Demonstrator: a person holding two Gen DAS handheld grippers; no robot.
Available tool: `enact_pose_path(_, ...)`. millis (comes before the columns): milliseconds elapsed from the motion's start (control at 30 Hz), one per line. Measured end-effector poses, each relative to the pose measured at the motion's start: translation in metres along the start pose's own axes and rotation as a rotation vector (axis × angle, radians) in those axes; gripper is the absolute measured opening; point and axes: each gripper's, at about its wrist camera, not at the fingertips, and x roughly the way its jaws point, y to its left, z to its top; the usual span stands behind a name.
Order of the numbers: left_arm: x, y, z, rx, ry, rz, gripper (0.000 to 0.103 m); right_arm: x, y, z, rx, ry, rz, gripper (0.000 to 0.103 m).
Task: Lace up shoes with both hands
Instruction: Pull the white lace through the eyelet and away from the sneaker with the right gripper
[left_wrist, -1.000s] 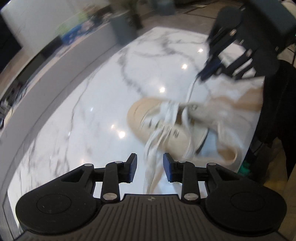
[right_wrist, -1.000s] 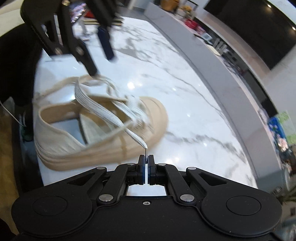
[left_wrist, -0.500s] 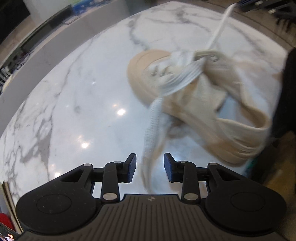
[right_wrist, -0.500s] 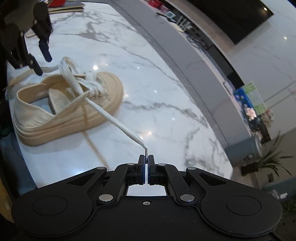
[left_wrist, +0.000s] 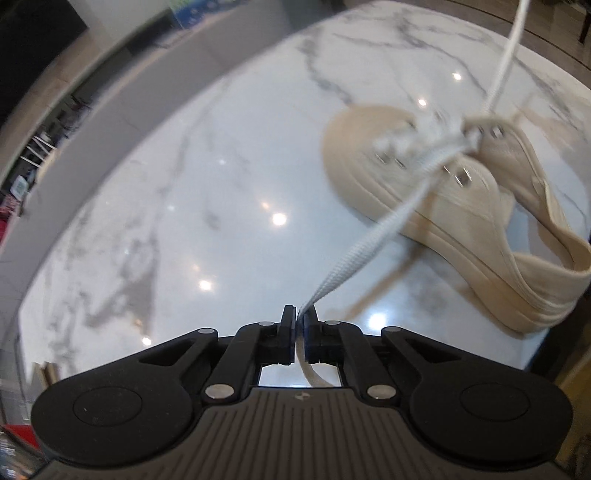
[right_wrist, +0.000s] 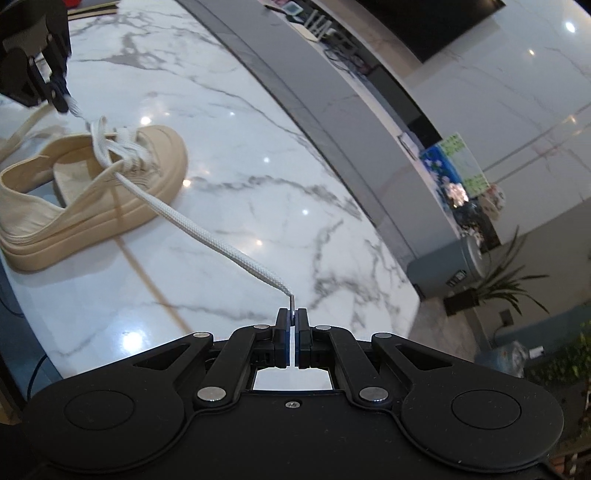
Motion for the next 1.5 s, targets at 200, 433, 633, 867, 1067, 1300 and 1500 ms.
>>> enact_pose_path(200,-0.028,0.012,0.022,0.021,-0.092,0.091,0.002,-0.009,-0.009,0.002,0.038,-0.023,-0.076,0.0)
enact_pose_path(433,-0.034,0.012,0.052,0.076,-0.153,0.143,0.002,-0.016,-0.022,0.012,0.093,-0.074,-0.161,0.0)
enact_pose_path(633,-0.016,0.013,0.062,0.096,-0.151,0.169,0.003,-0.001,-0.025,0.023,0.086,-0.094,-0.189,0.0)
enact_pose_path(867,0.019,0.028,0.058,0.099,-0.07,0.21,0.005,0.038,-0.012,0.024,0.035,-0.031,-0.092,0.0)
enact_pose_path(1067,0.048,0.056,0.047,0.019,0.019,0.247,0.006,0.066,-0.003,0.021,0.045,0.008,-0.041,0.0)
enact_pose_path(1300,0.056,0.061,0.036,-0.008,0.096,0.231,0.018,0.077,0.014,0.024,0.006,0.02,0.038,0.0)
enact_pose_path(1500,0.069,0.061,0.015,-0.035,0.153,0.267,0.02,0.089,0.032,0.025,-0.049,0.043,0.118,0.0)
